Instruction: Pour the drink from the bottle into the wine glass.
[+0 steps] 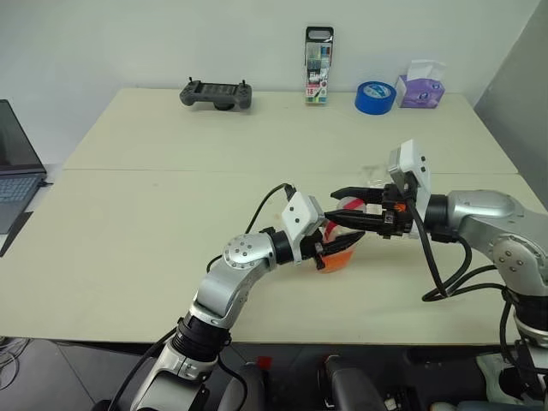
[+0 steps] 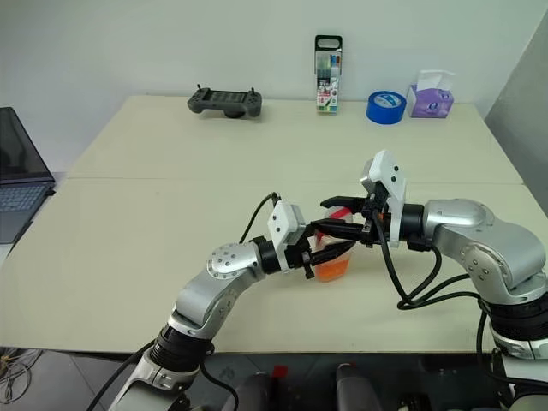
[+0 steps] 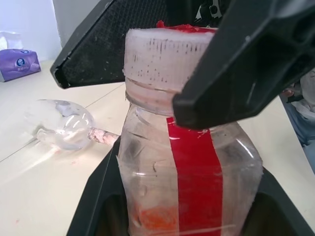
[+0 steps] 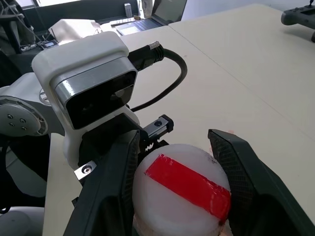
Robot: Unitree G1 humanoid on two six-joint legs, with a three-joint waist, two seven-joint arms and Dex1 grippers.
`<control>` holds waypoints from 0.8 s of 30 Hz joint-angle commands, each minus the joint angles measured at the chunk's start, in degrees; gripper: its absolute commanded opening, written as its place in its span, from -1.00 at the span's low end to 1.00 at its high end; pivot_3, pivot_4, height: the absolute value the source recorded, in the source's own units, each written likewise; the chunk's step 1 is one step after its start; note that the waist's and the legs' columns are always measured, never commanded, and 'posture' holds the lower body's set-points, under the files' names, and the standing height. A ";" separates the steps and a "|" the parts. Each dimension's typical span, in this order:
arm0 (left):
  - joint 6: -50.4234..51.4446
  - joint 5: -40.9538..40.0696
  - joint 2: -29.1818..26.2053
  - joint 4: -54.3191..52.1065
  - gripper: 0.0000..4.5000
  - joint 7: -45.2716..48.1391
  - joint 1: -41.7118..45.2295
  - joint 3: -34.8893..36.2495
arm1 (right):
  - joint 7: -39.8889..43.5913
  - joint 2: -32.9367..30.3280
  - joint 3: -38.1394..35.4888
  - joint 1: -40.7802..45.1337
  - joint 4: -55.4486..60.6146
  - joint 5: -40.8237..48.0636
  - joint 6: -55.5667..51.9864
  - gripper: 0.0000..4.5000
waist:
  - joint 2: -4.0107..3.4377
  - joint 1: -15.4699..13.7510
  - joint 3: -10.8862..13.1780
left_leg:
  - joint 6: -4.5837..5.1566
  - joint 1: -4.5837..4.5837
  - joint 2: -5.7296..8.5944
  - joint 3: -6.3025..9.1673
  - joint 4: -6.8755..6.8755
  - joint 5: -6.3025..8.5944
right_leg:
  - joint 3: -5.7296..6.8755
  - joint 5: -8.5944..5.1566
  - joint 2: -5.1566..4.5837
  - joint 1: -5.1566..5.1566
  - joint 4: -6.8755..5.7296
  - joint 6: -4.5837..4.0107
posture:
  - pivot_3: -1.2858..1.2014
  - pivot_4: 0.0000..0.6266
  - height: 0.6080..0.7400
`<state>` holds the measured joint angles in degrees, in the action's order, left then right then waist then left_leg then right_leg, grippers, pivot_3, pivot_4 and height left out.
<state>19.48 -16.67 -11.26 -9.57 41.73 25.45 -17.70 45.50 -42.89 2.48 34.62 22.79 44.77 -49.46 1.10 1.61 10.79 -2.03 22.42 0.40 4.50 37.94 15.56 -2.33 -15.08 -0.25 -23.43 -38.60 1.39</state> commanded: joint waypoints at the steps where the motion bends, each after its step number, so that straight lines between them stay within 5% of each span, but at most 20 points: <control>1: -1.62 -0.72 0.41 -2.96 -0.21 -1.31 1.13 2.87 | -3.67 -0.01 -5.33 -0.87 3.25 2.70 -2.61 0.01 | 0.00 -0.06 0.00 | 0.00 0.01 0.02 0.03 0.00 0.00 | -0.01 0.00 -0.03 0.00 0.01 -0.01 | 0.03 -0.52 1.00; 7: -1.97 -1.04 1.01 -1.08 -0.21 -0.24 2.20 2.97 | -17.06 4.91 -10.00 -4.64 9.98 1.23 -3.16 0.85 | 0.00 -0.14 0.00 | -0.01 0.01 0.01 0.10 0.01 0.00 | -0.02 0.00 -0.03 0.00 -0.02 0.01 | 0.03 -0.52 1.00; 15: -2.53 -0.88 2.28 1.05 -0.21 0.48 2.81 2.99 | -37.64 13.13 -11.27 -14.03 26.96 6.75 -11.85 0.86 | 0.00 -0.12 0.00 | -0.03 0.07 0.01 0.15 0.01 -0.01 | -0.05 -0.03 -0.03 -0.02 -0.03 0.06 | 0.03 -0.52 1.00; 24: -5.10 -0.22 2.40 4.44 -0.21 1.34 4.02 3.33 | -64.31 29.27 -5.57 -10.96 34.56 -0.63 -20.82 0.86 | -0.01 0.01 -0.01 | -0.14 -0.05 0.00 0.13 0.04 -0.10 | -0.10 -0.15 0.03 -0.02 -0.21 0.25 | 0.03 -0.52 1.00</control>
<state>16.57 -16.68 -9.08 -4.22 42.39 27.84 -15.38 -14.20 -15.32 -3.08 22.35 52.71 46.25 -69.27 1.10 1.62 10.79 -2.16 22.36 0.41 4.64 37.98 15.45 -2.42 -15.22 -0.22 -23.45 -38.81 1.64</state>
